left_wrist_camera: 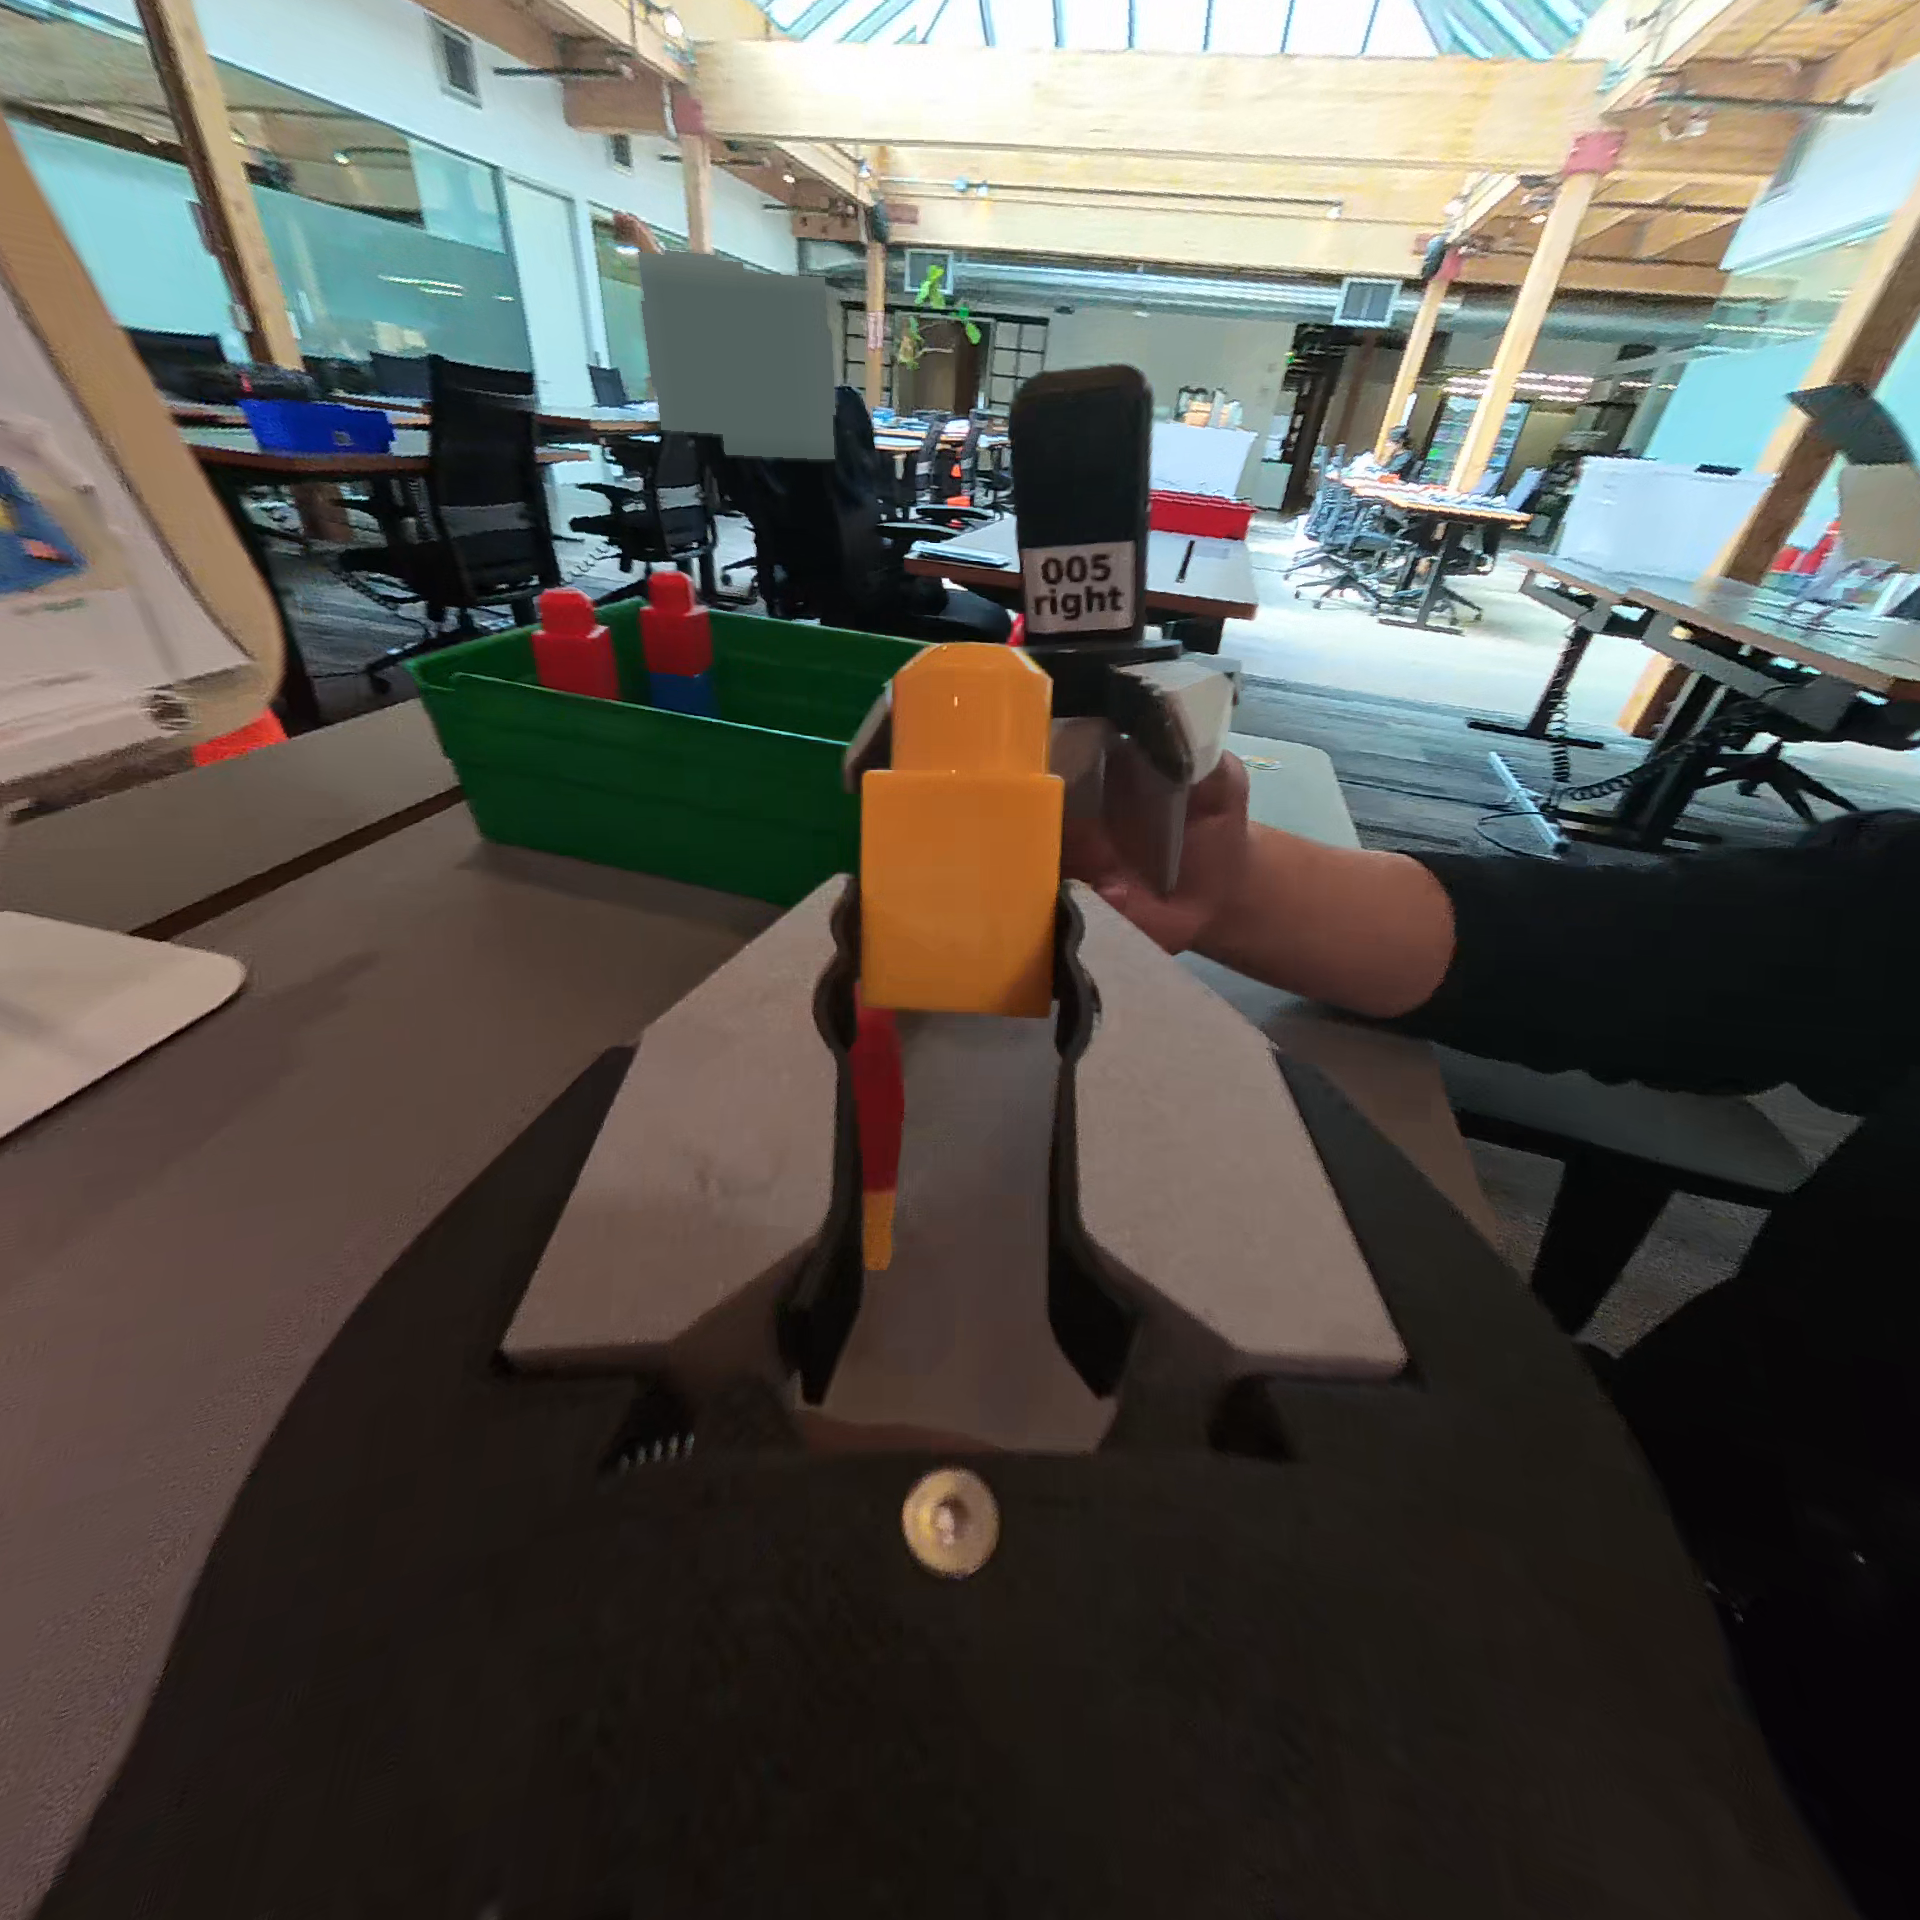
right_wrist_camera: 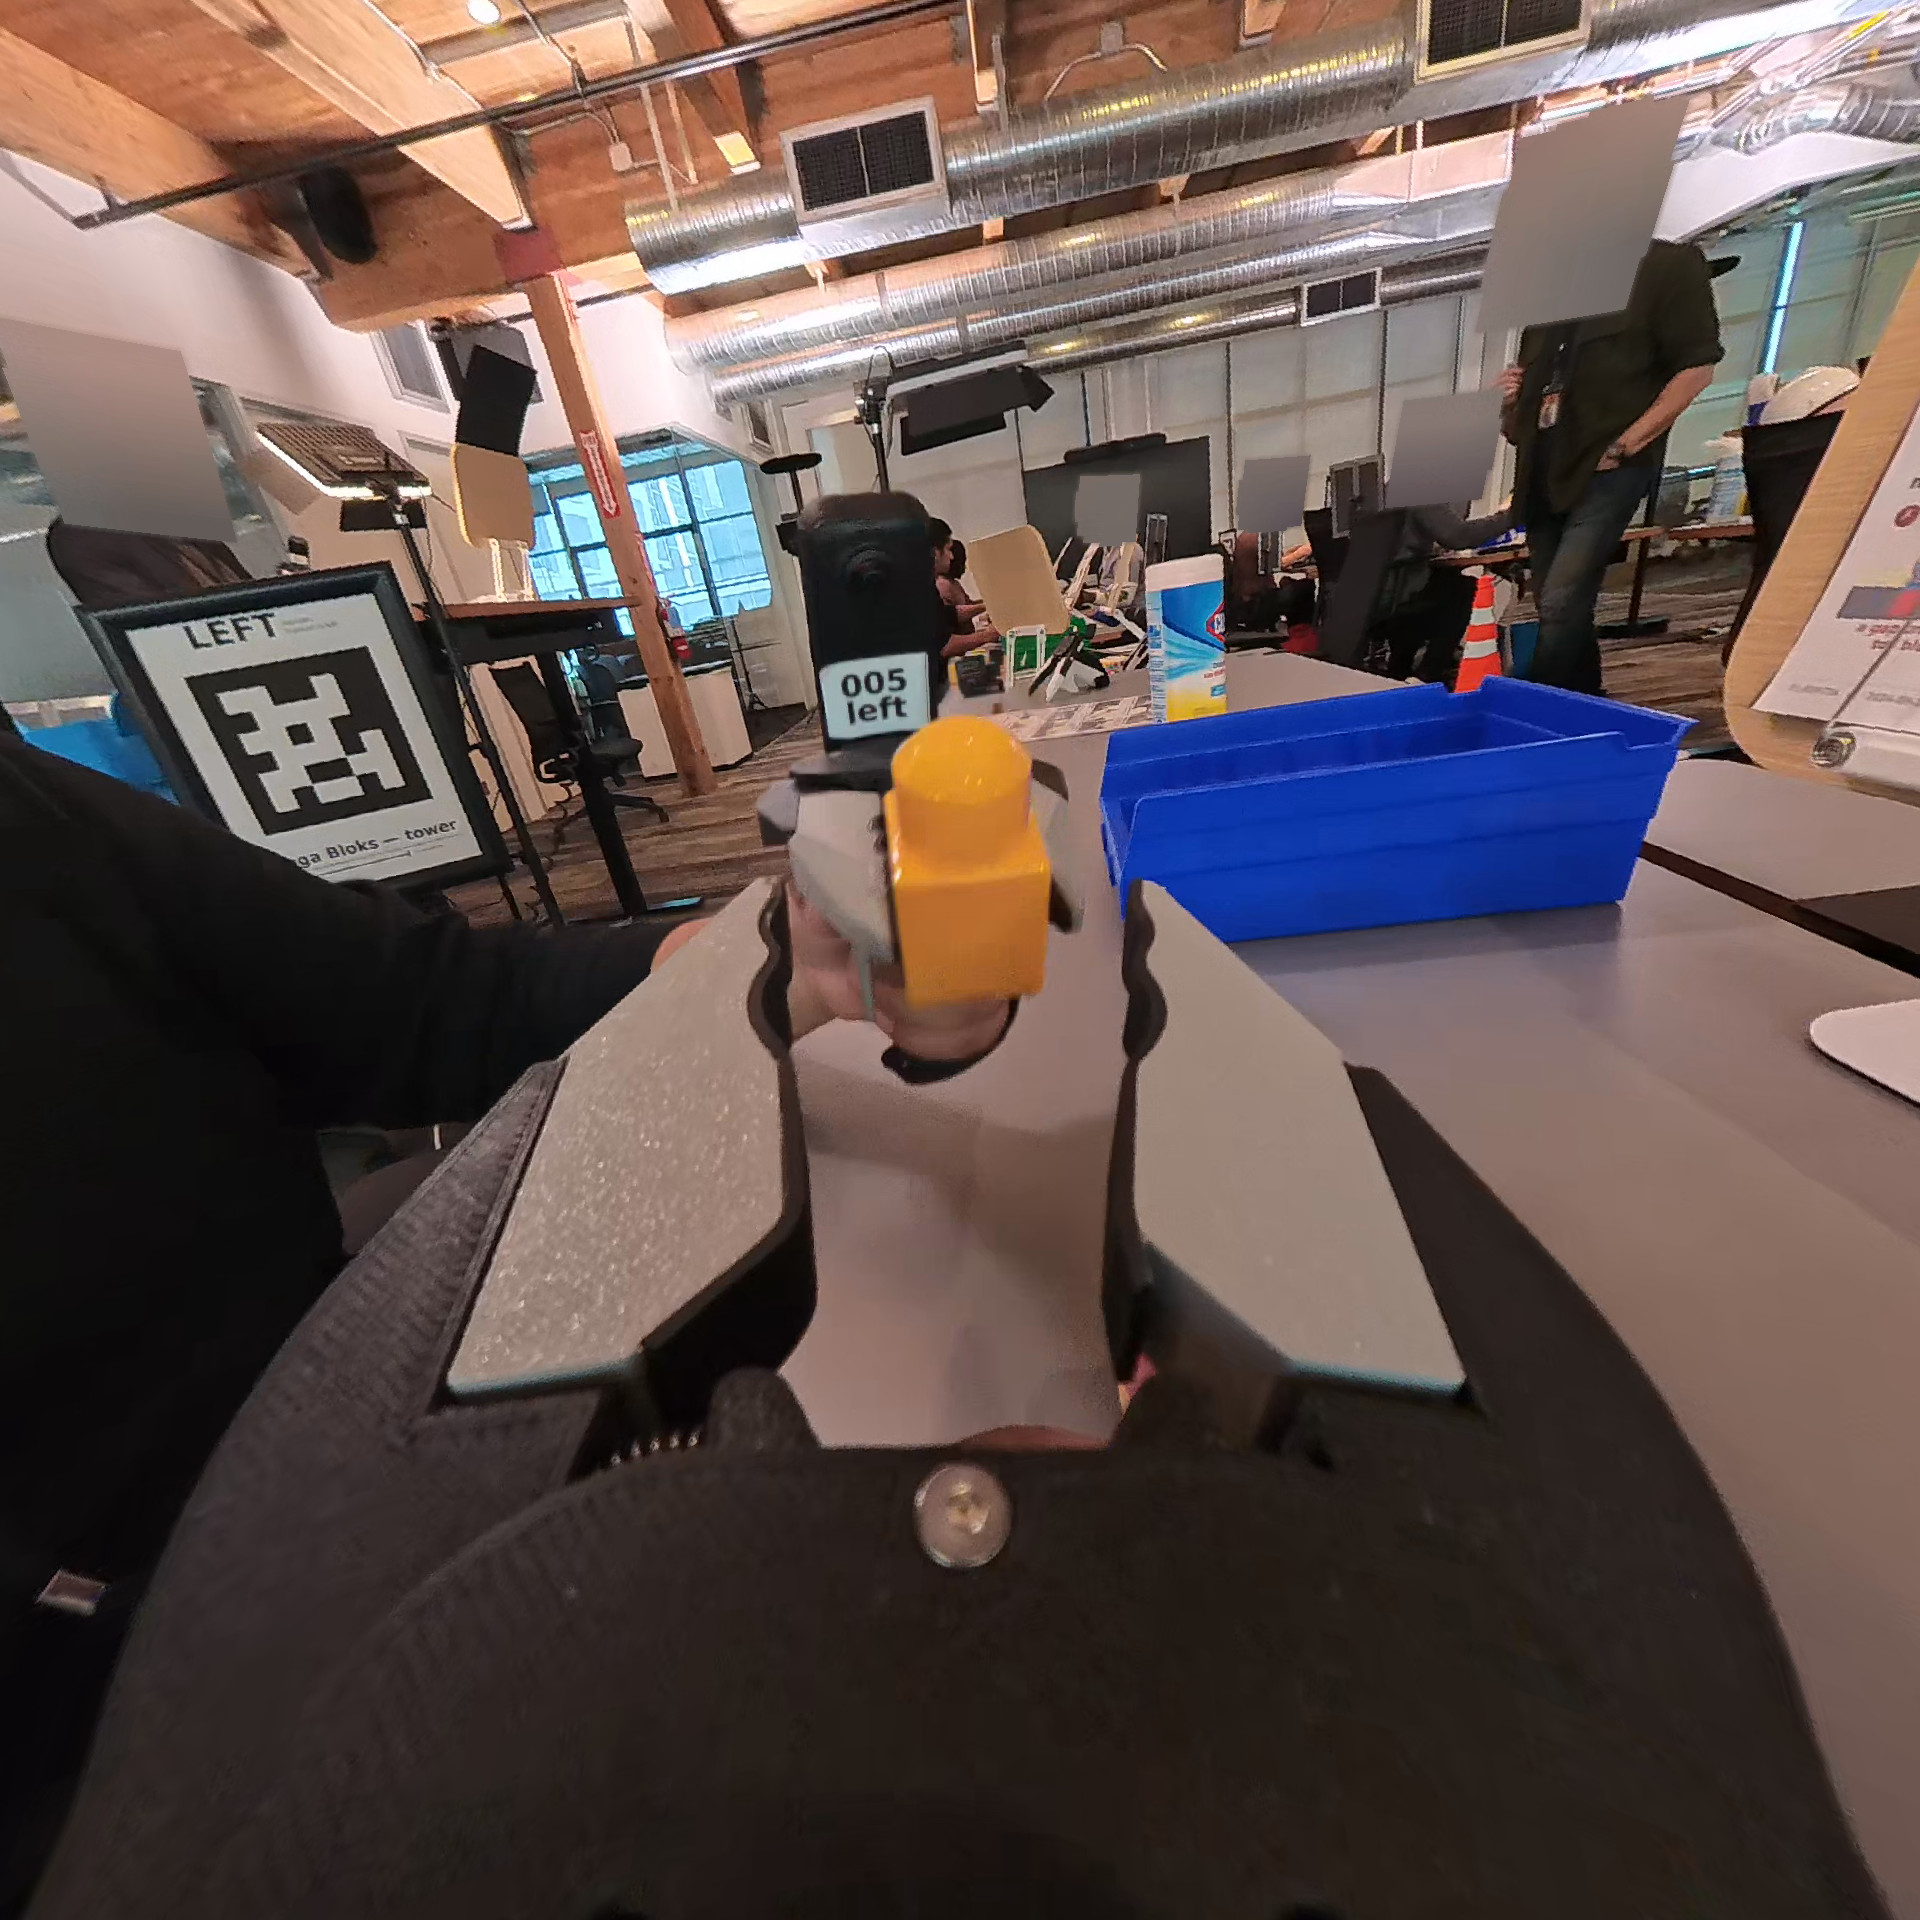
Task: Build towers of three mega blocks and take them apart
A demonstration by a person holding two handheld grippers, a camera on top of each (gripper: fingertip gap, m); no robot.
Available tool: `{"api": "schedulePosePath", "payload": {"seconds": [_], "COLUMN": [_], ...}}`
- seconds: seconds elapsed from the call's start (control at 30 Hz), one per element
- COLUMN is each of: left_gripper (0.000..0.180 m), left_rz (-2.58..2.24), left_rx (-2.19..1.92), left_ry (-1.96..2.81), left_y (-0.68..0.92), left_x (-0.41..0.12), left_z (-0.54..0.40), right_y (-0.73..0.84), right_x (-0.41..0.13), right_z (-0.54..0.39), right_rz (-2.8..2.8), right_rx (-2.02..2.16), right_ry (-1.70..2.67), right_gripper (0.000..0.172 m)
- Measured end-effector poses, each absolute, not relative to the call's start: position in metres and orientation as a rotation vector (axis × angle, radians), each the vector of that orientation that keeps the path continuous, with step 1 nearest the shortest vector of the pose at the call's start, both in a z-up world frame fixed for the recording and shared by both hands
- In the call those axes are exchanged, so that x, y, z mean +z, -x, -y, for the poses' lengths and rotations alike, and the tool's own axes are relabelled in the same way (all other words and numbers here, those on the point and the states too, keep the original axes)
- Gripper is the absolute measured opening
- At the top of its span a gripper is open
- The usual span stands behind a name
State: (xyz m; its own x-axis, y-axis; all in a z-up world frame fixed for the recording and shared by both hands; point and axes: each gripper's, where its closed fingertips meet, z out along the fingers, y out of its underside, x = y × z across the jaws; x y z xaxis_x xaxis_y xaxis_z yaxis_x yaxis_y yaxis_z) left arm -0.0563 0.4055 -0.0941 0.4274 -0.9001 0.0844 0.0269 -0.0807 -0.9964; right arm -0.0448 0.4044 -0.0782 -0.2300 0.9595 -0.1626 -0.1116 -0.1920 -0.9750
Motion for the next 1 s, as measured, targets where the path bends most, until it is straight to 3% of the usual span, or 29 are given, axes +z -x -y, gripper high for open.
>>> {"api": "schedulePosePath", "payload": {"seconds": [0.07, 0.17, 0.33, 0.43, 0.67, 0.77, 0.83, 1.0], "left_gripper": [0.034, 0.034, 0.038, 0.068, 0.079, 0.064, 0.038, 0.037], "left_rz": [-0.855, -0.845, -0.811, -0.794, -1.051, -1.153, -1.195, -1.297], "left_rx": [-0.982, -1.014, -0.994, -0.868, -0.587, -0.550, -0.524, -0.600], "left_ry": [1.431, 1.428, 1.514, 1.656, 1.978, 2.009, 1.996, 1.921], "left_y": [0.036, 0.022, 0.024, 0.046, 0.043, 0.027, 0.021, 0.010], "left_x": [-0.099, -0.100, -0.112, -0.138, -0.226, -0.243, -0.245, -0.242], "left_z": [-0.406, -0.410, -0.422, -0.440, -0.454, -0.455, -0.457, -0.441], "right_y": [0.046, 0.048, 0.046, 0.038, 0.030, 0.031, 0.032, 0.036], "right_x": [-0.082, -0.085, -0.087, -0.079, -0.079, -0.087, -0.096, -0.114], "right_z": [-0.406, -0.405, -0.418, -0.422, -0.432, -0.434, -0.437, -0.436], "right_rz": [1.181, 1.198, 1.184, 1.151, 1.136, 1.177, 1.205, 1.294], "right_rx": [1.564, 1.567, 1.432, 1.460, 1.417, 1.370, 1.346, 1.314], "right_ry": [1.141, 1.144, 1.180, 1.167, 1.149, 1.159, 1.184, 1.224], "right_gripper": [0.061, 0.033, 0.033, 0.033, 0.033, 0.033, 0.033, 0.033]}}
